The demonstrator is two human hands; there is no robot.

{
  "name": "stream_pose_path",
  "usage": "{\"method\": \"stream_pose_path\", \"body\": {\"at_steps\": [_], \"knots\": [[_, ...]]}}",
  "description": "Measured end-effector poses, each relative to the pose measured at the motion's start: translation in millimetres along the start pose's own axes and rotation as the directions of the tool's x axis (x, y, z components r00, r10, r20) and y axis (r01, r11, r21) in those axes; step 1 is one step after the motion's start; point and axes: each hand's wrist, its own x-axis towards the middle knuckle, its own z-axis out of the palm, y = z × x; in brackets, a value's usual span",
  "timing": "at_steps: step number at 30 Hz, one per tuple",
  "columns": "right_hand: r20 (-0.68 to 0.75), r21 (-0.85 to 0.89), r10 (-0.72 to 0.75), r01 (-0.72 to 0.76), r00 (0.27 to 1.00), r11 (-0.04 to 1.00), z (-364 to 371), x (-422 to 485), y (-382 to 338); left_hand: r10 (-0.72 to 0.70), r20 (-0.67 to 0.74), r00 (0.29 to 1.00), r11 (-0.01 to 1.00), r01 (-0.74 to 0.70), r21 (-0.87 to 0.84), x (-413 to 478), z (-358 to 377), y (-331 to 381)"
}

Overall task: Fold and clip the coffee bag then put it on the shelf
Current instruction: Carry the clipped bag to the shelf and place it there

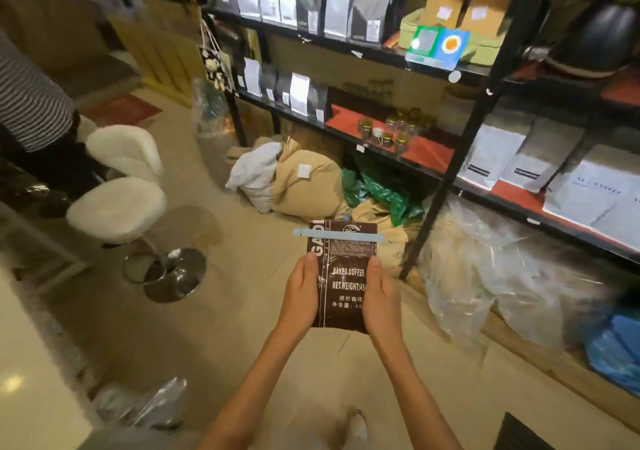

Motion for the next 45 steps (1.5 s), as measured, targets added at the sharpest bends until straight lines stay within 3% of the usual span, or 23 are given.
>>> {"method": "stream_pose_path", "body": {"at_steps": [9,18,28,35,38,42,45], "knots": [[0.147,-0.019,-0.004,0.007,0.989,1.0,69,126,-35,-0.046,-0.108,0.993,0.999,0.046,-0.005,127,-20,18],[0.094,-0.003,0.059,-0.059,0.994,0.998,169,269,-78,-0.026,-0.111,0.993,0.999,0.021,-0.039,308,-54,39],[-0.037,0.051,0.056,-0.054,0.998,0.997,230,411,-125,0.019,0.214,0.977,1.0,-0.021,0.009,498,-61,79],[0.044,0.101,0.124,-0.128,0.991,0.987,231,513,-147,-0.017,0.341,0.94,0.996,-0.014,0.088,613,-44,90],[-0.064,0.036,0.048,-0.045,0.997,0.998,222,565,-160,-0.035,0.388,0.921,0.992,-0.016,0.128,665,-33,92],[0.01,-0.14,-0.088,0.089,0.996,0.986,215,635,-183,-0.04,0.454,0.89,0.983,-0.046,0.176,728,-28,102],[0.087,-0.285,-0.111,0.132,0.99,0.95,222,681,-201,-0.07,0.508,0.859,0.971,-0.059,0.232,773,-27,106]]}}
